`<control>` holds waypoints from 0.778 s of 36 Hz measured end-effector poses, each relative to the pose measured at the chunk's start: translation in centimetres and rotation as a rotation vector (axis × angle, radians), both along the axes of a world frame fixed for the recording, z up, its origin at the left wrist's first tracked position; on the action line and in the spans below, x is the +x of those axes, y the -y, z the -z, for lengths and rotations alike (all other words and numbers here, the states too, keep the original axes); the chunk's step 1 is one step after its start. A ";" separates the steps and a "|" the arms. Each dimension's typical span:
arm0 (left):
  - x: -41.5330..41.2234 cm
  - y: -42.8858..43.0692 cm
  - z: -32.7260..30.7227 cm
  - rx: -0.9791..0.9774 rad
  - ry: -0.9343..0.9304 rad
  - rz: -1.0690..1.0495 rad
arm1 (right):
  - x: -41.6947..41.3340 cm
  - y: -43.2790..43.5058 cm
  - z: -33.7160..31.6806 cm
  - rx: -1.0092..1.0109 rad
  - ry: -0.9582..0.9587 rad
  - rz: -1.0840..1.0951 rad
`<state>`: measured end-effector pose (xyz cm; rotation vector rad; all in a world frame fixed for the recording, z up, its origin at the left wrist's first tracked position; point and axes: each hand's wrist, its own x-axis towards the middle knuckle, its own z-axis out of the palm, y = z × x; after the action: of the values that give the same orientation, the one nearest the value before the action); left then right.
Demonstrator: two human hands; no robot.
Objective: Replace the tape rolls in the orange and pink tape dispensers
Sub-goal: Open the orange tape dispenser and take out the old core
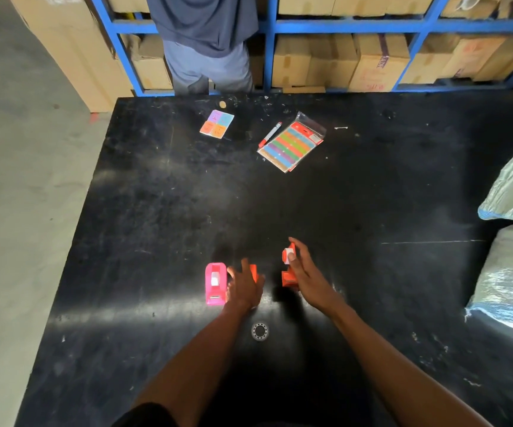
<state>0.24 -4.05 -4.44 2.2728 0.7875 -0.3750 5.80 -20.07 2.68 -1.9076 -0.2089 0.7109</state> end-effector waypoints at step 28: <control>-0.6 2.2 -9.1 -0.691 0.313 0.132 | -3.2 3.4 -2.3 -0.019 0.045 -0.038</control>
<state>-0.40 -6.20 4.62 1.6720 0.2795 -0.2830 2.65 -23.43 4.97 -1.9437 -0.2678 0.6978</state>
